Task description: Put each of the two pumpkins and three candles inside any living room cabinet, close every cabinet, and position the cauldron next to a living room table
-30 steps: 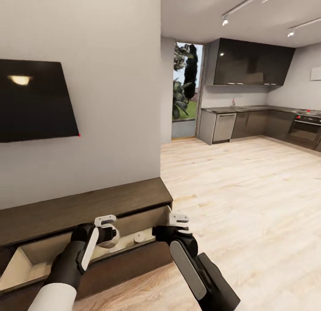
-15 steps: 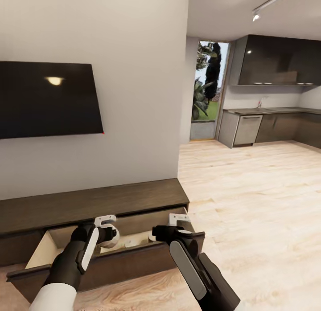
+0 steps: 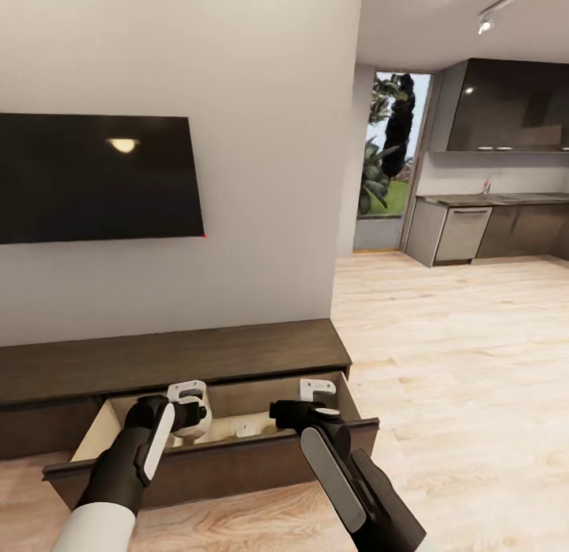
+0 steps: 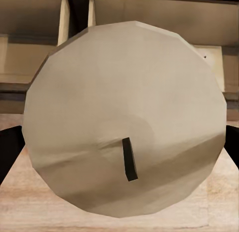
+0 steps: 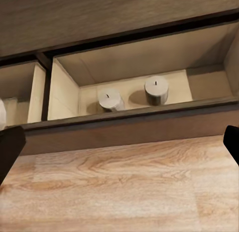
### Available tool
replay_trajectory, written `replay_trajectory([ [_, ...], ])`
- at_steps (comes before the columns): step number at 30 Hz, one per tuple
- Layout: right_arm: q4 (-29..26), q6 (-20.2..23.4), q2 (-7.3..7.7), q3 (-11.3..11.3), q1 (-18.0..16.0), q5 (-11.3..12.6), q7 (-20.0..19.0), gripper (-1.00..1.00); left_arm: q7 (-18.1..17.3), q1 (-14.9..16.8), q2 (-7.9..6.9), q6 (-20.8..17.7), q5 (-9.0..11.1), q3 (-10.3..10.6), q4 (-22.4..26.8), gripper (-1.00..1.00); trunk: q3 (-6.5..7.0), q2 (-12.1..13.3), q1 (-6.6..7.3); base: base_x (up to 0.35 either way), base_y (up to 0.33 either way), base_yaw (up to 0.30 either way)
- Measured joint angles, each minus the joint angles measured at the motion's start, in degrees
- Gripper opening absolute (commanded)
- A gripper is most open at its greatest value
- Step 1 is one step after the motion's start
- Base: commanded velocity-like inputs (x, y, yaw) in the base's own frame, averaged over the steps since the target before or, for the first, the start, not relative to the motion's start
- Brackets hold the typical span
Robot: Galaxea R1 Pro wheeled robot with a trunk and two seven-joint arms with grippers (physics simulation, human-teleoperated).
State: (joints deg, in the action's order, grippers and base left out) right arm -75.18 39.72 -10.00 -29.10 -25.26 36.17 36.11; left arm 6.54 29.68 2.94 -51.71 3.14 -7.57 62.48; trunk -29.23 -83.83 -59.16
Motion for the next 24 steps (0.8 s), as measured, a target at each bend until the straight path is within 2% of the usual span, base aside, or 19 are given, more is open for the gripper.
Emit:
replay_trajectory([
  [11, 0.0, -0.07, 0.0, -0.37, 0.0, 0.05, -0.03, 1.0, -0.03, -0.01, 0.02, -0.05, 0.05, 0.02, 0.04, -1.0, 0.0, 0.0, 0.01, 0.078, -0.025, 0.0],
  [24, -0.17, -0.07, 0.0, -0.7, 0.0, 0.04, 0.04, 1.0, -0.05, -0.01, 0.02, 0.11, 0.25, 0.03, 0.04, -1.0, 0.0, 0.0, 0.0, 0.006, -0.066, 0.0],
])
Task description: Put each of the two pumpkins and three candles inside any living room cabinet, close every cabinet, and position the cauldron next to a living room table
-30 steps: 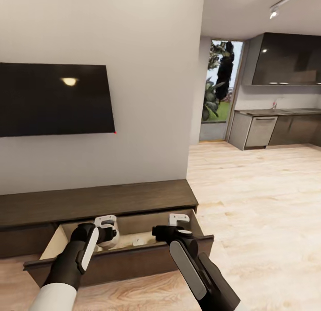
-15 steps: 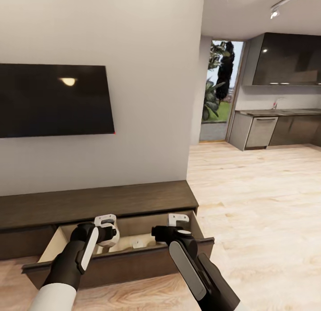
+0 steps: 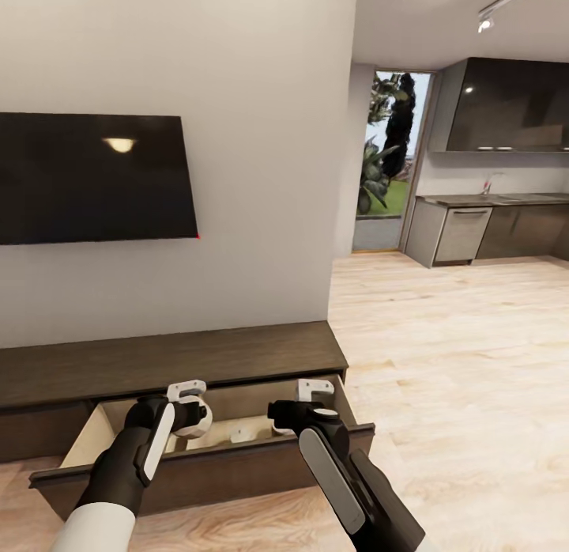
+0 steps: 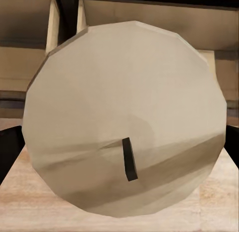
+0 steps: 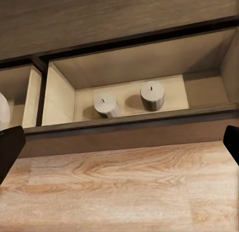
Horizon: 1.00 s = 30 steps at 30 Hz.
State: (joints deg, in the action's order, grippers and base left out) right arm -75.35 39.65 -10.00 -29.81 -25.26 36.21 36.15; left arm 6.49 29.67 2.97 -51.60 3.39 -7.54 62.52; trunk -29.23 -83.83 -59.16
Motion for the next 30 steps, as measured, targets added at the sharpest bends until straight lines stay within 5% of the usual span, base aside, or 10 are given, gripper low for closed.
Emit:
replay_trajectory([
  [25, 0.11, 0.15, 0.0, -0.03, -0.01, -0.01, 0.55, 1.0, 0.17, 0.0, -0.03, -0.01, -0.18, 0.0, -0.07, -1.0, 0.0, 0.0, 0.0, 0.083, -0.101, 0.0],
  [30, 0.0, -0.21, 0.0, -1.51, -0.01, -0.17, 0.64, 1.0, 0.21, -0.01, -0.04, -0.03, -0.4, -0.01, -0.08, -1.0, -0.03, 0.0, 0.0, 0.002, -0.153, 0.181],
])
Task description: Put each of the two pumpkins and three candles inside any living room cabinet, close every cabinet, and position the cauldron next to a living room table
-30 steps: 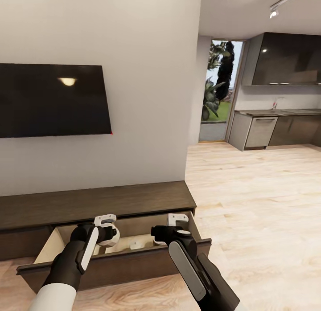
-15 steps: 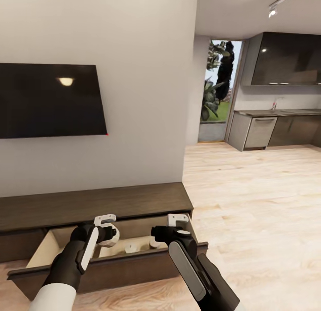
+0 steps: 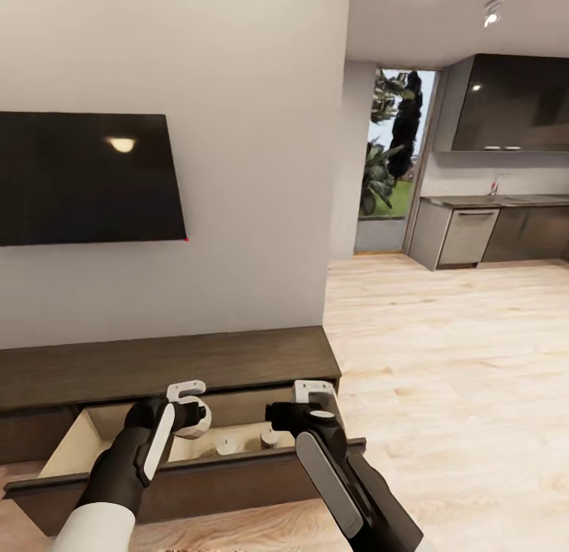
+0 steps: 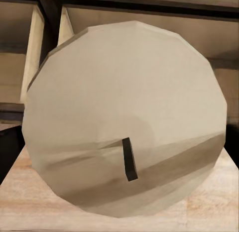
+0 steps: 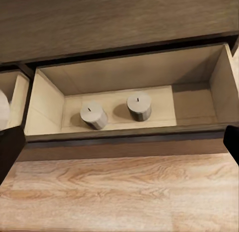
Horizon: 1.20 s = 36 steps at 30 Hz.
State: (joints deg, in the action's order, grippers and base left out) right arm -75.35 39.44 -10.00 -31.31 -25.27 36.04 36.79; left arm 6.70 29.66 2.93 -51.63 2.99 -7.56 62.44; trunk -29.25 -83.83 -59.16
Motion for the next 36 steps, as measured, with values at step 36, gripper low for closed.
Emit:
replay_trajectory([
  [36, -0.17, 0.03, 0.0, -0.18, 0.01, -0.01, -0.09, 1.0, 0.18, 0.18, 0.09, 0.11, 0.17, 0.11, -0.03, -1.0, -0.17, 0.0, 0.01, 0.037, -0.227, 0.052],
])
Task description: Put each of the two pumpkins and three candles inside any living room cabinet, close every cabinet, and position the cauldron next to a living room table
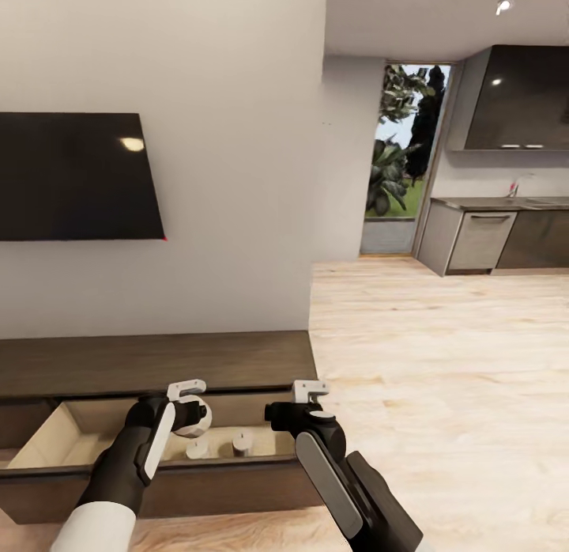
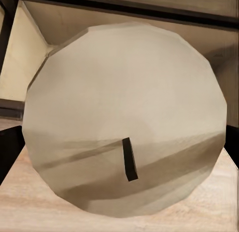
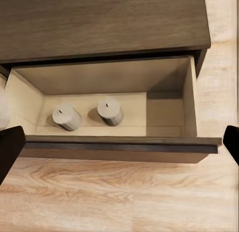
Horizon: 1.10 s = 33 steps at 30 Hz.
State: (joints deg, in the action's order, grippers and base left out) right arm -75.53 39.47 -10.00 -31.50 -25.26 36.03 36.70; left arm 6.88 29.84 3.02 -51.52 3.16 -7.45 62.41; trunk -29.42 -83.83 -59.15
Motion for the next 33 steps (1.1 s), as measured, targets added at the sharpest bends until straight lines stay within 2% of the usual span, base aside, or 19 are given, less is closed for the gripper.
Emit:
replay_trajectory([
  [33, 0.17, 0.0, 0.0, 0.0, 0.0, 0.0, 0.0, 1.0, 0.06, 0.0, 0.35, 0.01, -0.07, 0.01, 0.0, -1.0, 0.0, 0.0, -0.01, 0.002, -0.307, 0.0],
])
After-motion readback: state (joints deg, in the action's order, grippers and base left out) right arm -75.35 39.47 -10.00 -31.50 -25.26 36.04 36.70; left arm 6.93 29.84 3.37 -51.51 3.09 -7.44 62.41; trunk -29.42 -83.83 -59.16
